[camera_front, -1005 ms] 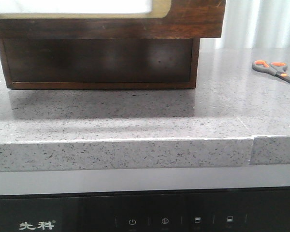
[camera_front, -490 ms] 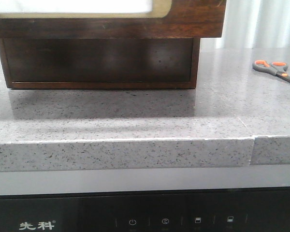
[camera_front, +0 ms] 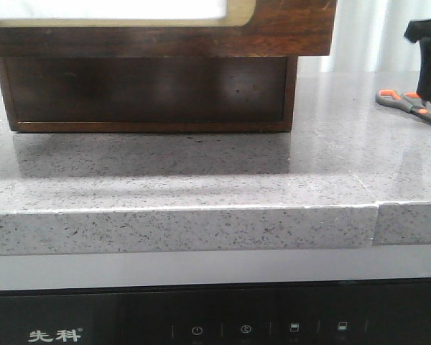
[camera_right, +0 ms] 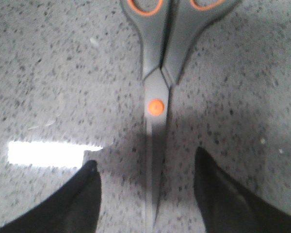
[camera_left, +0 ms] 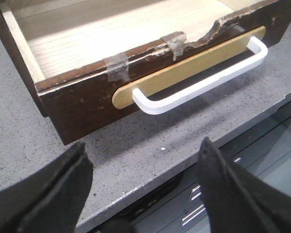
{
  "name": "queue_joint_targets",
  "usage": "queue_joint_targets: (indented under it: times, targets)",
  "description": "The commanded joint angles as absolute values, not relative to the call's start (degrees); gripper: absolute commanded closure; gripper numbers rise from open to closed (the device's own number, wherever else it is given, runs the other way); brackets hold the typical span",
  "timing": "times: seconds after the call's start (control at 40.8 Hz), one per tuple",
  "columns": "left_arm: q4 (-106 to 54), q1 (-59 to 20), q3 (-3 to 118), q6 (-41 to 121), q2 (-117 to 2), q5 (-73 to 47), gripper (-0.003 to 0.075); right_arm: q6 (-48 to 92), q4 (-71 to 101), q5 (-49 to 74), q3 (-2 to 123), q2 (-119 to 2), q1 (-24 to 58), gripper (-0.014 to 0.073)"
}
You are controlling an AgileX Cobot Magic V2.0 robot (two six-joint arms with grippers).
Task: Put scissors in drawer with both arms
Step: 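Lower the right gripper onto the orange-handled scissors and grasp them, then carry the scissors with the right gripper into the open drawer, release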
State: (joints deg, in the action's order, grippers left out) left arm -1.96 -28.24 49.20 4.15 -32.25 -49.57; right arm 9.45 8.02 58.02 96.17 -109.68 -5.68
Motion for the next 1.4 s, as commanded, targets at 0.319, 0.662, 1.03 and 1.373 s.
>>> queue_joint_targets:
  times: [0.319, 0.662, 1.03, 1.373]
  targets:
    - [-2.22, -28.63, 51.06, 3.52, -32.37, -45.32, 0.0259, 12.96, 8.69, 55.28, 109.3, -82.98, 3.23, 0.0502]
    - [-2.22, -28.63, 51.06, 3.52, -32.37, -45.32, 0.0259, 24.39, 9.29, 50.44, 109.3, -78.6, 21.33, 0.0502]
    - [-2.22, -28.63, 51.06, 3.52, -32.37, -45.32, 0.0259, 37.08, 9.75, 50.99, 109.23, -85.87, 35.13, 0.0502]
    - [-2.22, -28.63, 51.06, 3.52, -32.37, -45.32, 0.0259, 39.14, 9.78, 53.96, 109.23, -93.82, 36.7, 0.0502]
